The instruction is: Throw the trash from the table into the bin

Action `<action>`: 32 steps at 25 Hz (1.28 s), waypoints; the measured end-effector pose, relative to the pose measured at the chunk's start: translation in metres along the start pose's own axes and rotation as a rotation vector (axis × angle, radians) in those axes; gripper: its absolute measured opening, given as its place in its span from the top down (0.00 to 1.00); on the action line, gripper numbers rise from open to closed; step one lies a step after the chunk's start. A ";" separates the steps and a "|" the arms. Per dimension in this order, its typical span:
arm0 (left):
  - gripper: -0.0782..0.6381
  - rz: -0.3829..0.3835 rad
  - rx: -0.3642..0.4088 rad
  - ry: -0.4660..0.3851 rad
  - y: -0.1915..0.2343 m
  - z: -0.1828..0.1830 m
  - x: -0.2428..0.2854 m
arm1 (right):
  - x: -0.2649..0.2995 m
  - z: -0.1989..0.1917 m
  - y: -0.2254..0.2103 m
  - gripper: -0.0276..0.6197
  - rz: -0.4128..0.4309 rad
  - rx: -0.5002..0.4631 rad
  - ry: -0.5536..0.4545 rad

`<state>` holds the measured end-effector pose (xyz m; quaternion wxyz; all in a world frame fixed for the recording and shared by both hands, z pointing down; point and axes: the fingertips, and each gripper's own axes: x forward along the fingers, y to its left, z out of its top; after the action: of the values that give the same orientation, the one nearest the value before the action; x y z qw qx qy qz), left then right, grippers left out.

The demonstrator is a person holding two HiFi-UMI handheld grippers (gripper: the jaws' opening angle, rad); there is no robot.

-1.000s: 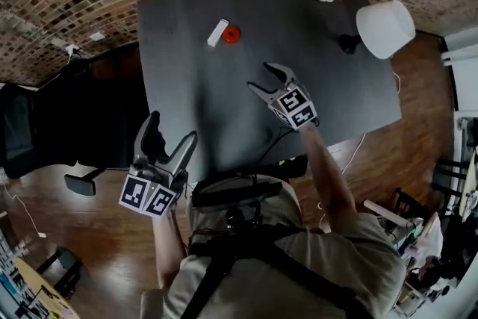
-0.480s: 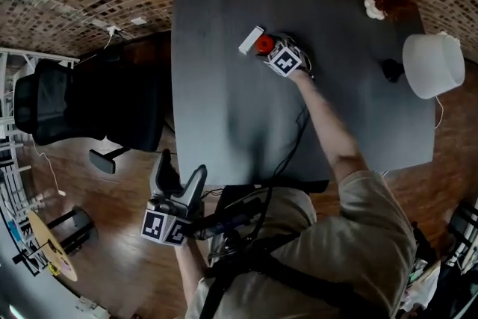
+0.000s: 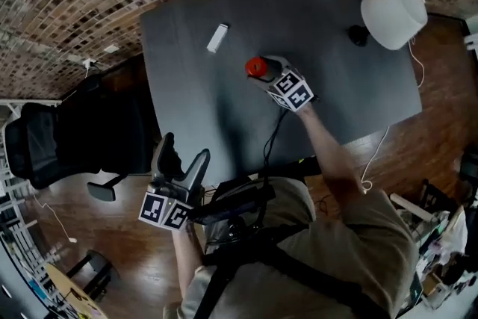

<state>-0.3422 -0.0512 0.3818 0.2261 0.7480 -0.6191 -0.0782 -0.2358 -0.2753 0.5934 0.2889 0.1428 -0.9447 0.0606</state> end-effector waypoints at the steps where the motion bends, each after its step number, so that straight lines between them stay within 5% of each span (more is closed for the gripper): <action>1: 0.29 -0.064 0.001 0.010 -0.005 0.000 0.007 | -0.035 -0.003 0.009 0.48 -0.037 0.041 -0.043; 6: 0.29 -0.361 0.025 0.073 -0.045 -0.019 0.035 | -0.220 -0.041 0.051 0.48 -0.338 0.222 -0.188; 11: 0.31 -0.650 0.013 0.181 -0.119 -0.051 0.060 | -0.391 -0.137 0.125 0.48 -0.753 0.381 -0.122; 15: 0.31 -0.839 0.051 0.284 -0.199 -0.083 0.063 | -0.458 -0.201 0.179 0.48 -0.937 0.529 -0.115; 19: 0.31 -0.954 0.086 0.375 -0.266 -0.118 0.062 | -0.468 -0.246 0.208 0.48 -0.959 0.562 -0.040; 24: 0.31 -1.017 0.137 0.421 -0.344 -0.147 0.057 | -0.457 -0.293 0.216 0.48 -0.867 0.537 0.073; 32: 0.31 -0.964 0.171 0.434 -0.387 -0.166 0.061 | -0.425 -0.355 0.181 0.47 -0.701 0.531 0.162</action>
<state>0.0817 -0.0193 0.3701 0.2258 0.9622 -0.1485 0.0339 0.2332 0.0666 0.6412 0.3186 0.5182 -0.7653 0.2105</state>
